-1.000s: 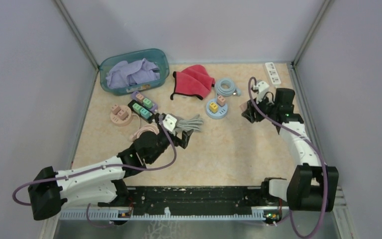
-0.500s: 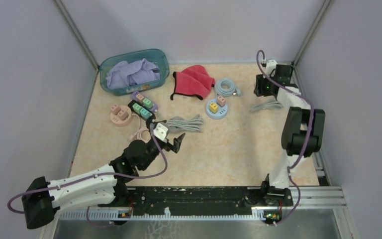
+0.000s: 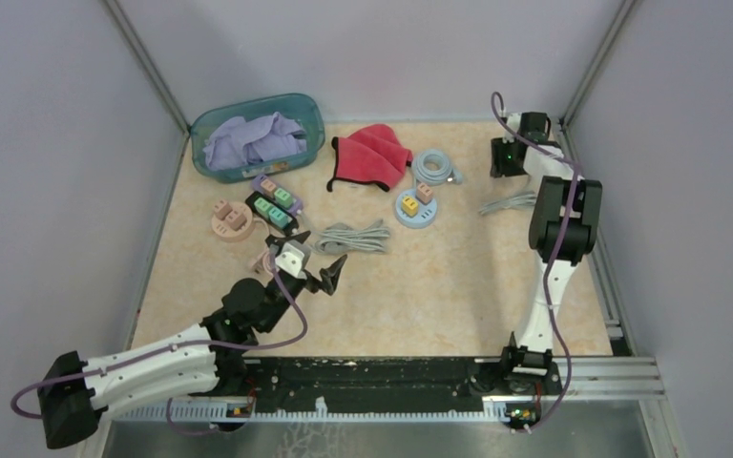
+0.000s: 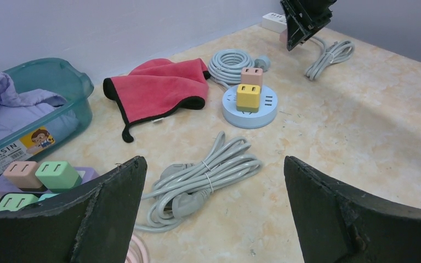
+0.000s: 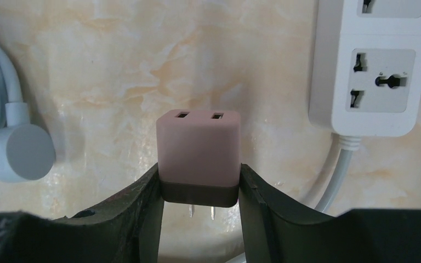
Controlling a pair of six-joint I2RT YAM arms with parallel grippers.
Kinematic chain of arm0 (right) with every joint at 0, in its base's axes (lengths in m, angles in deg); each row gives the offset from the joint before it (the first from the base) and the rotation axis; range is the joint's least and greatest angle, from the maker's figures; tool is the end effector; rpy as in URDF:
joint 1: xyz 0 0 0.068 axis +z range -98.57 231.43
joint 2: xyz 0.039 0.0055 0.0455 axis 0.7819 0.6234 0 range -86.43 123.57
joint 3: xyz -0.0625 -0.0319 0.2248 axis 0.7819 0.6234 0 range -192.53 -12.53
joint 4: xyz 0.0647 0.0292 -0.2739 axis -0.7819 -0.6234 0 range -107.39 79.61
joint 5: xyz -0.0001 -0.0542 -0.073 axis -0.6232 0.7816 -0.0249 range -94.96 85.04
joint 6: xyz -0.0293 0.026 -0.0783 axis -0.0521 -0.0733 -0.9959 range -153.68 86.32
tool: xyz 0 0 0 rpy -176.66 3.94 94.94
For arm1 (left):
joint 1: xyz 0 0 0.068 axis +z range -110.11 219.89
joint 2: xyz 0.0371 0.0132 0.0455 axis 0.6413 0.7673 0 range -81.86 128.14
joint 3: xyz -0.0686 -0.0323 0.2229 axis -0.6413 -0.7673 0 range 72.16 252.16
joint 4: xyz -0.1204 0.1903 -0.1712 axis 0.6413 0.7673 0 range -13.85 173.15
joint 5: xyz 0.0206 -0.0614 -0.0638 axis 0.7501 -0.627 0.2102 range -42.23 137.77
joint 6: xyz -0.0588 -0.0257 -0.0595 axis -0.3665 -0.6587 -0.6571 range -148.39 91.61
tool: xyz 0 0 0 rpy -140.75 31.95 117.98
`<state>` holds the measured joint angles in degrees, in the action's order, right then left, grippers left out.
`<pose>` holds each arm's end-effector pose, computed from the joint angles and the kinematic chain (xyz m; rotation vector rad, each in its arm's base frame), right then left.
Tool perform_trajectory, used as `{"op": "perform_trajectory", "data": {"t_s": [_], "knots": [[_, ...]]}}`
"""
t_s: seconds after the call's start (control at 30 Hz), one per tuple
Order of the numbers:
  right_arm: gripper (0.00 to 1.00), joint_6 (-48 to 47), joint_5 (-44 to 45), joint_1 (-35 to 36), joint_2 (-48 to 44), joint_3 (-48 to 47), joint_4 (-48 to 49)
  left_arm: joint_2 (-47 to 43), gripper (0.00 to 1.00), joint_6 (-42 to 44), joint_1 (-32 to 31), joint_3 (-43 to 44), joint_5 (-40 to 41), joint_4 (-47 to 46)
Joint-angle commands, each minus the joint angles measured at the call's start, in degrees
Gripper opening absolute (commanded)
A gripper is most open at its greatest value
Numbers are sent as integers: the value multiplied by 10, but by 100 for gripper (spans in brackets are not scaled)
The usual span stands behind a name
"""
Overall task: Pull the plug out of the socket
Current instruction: Place the plug at the center of the board.
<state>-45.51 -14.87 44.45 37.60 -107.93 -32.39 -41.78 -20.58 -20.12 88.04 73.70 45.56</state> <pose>0.5032 -0.0481 0.1081 -0.1785 2.4310 0.0659 0.1591 -0.2076 0.2194 0.4947 1.3988 -0.4097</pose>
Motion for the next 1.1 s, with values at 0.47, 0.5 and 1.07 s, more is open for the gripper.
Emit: {"op": "perform_trajectory", "data": {"t_s": [0.47,0.5,1.07], "knots": [[55,13,6,-19,22,-85,-33,16,100,3,2,10,6,-15],[59,13,4,-21,13,-83,-32,16,100,4,2,10,6,-15],[66,-31,-310,-24,-322,166,4,25,100,2,2,15,7,-14]]}}
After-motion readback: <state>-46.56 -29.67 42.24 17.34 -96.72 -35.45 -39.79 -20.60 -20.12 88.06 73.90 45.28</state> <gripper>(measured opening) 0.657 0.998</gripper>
